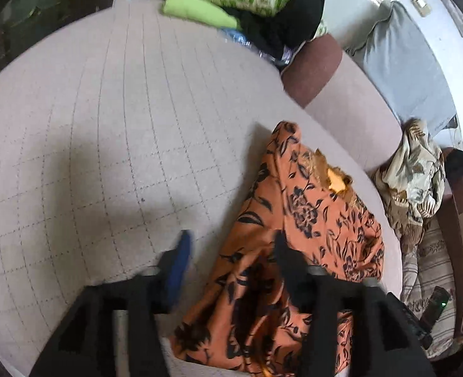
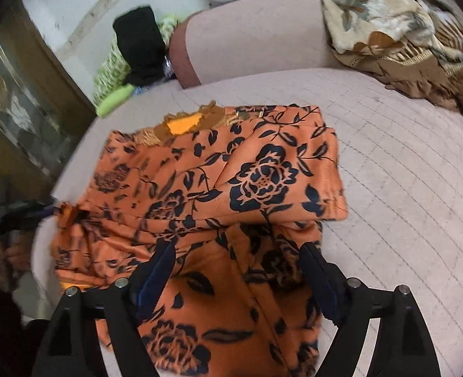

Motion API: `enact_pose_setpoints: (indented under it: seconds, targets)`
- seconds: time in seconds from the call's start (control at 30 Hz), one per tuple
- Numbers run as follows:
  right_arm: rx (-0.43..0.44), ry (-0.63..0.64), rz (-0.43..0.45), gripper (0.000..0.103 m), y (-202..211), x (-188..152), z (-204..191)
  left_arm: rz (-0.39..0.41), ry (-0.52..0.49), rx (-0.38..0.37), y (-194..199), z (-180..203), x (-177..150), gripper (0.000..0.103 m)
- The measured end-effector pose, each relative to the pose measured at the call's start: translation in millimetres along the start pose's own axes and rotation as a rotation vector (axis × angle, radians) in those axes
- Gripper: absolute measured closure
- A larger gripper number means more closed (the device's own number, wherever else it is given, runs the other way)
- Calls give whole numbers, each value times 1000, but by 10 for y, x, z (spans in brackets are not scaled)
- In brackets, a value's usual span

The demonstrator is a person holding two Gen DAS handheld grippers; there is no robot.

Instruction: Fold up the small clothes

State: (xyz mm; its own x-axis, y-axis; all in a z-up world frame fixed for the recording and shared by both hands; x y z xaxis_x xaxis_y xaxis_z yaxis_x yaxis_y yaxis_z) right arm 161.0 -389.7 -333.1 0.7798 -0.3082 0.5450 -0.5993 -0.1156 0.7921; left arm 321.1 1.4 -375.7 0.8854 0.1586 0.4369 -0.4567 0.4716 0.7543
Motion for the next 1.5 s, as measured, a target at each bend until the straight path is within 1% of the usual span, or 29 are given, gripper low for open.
enact_pose_setpoints:
  seconds: [0.03,0.07,0.1,0.13,0.17,0.23,0.27,0.3,0.33,0.37,0.43,0.53,0.6,0.67,0.73,0.9,1.0,1.07,1.1,1.13,1.17,1.2,1.23,1.27,1.33,1.37,1.4,1.47,1.5]
  targets:
    - [-16,14,-10,20,-102,-8,-39,8,1,-2,-9,23,-20,24]
    - [-22,21,-39,23,-208,-35,-49,17,-3,-8,-37,62,-43,24]
    - [-36,24,-83,45,-307,-79,-68,12,-14,-5,-68,90,-69,24]
    - [-61,36,-140,62,-393,-144,-92,-9,-33,3,-138,132,-105,24]
    - [-90,53,-159,73,-412,-186,-121,-47,-67,8,-237,182,-154,24]
    - [-149,131,-106,83,-283,-242,-231,-111,-124,40,-431,227,-257,24]
    - [-169,155,-95,91,-221,-256,-261,-135,-145,83,-544,243,-295,28]
    - [-181,159,-76,92,-128,-260,-283,-145,-168,105,-618,264,-318,55]
    - [-179,153,-60,93,-58,-247,-286,-154,-196,126,-678,288,-336,75]
    - [-181,148,-39,93,24,-228,-289,-153,-230,170,-726,303,-345,76]
    - [-186,139,12,94,219,-152,-294,-134,-260,185,-729,321,-338,83]
    - [-182,105,97,94,518,29,-241,-99,-214,145,-625,280,-227,87]
    - [-170,55,165,94,716,187,-118,-47,-143,83,-506,220,-80,87]
    - [-161,6,213,94,824,394,-40,-27,-78,7,-399,202,67,87]
    - [-153,-51,257,94,871,650,163,-5,-69,-36,-328,307,270,87]
    - [-169,-162,303,94,619,1193,547,8,-80,-50,-494,748,850,89]
    - [-201,-243,320,94,318,1424,836,50,-97,0,-725,939,1262,89]
    - [-204,-321,300,94,21,1508,1058,60,-99,15,-950,1028,1467,80]
    - [-221,-362,265,93,-198,1515,1190,36,-96,54,-1102,1013,1530,61]
    - [-229,-386,231,92,-347,1504,1271,12,-86,105,-1193,960,1554,48]
    - [-234,-421,187,91,-517,1469,1371,-7,-64,160,-1264,861,1550,47]
    - [-236,-449,151,91,-637,1424,1439,-9,-40,174,-1286,772,1534,47]
    - [-232,-480,107,91,-766,1347,1513,0,-11,161,-1267,677,1513,47]
    - [-216,-502,97,88,-822,1277,1556,18,25,141,-1216,570,1493,47]
    - [-206,-511,150,83,-749,1209,1579,79,109,125,-1030,334,1442,45]
    - [-215,-510,179,78,-674,1179,1578,121,158,115,-897,191,1391,42]
    - [-227,-513,221,72,-532,1139,1581,169,210,103,-728,41,1303,34]
    - [-234,-525,277,65,-318,1069,1577,201,244,120,-538,-121,1118,29]
    - [-239,-529,300,46,-188,1023,1563,188,238,132,-509,-150,1048,29]
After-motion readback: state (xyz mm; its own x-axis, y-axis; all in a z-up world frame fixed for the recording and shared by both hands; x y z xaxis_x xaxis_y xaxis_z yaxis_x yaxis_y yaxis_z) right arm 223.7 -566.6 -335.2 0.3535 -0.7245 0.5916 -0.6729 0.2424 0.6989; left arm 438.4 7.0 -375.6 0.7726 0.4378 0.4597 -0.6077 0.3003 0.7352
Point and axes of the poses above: each gripper's, at about its wrist camera, not at the fingertips, and y roughly against the way its jaws point, z to its right, x to its top, the point moved 5 cm from there along -y, roughly the way its jaws point
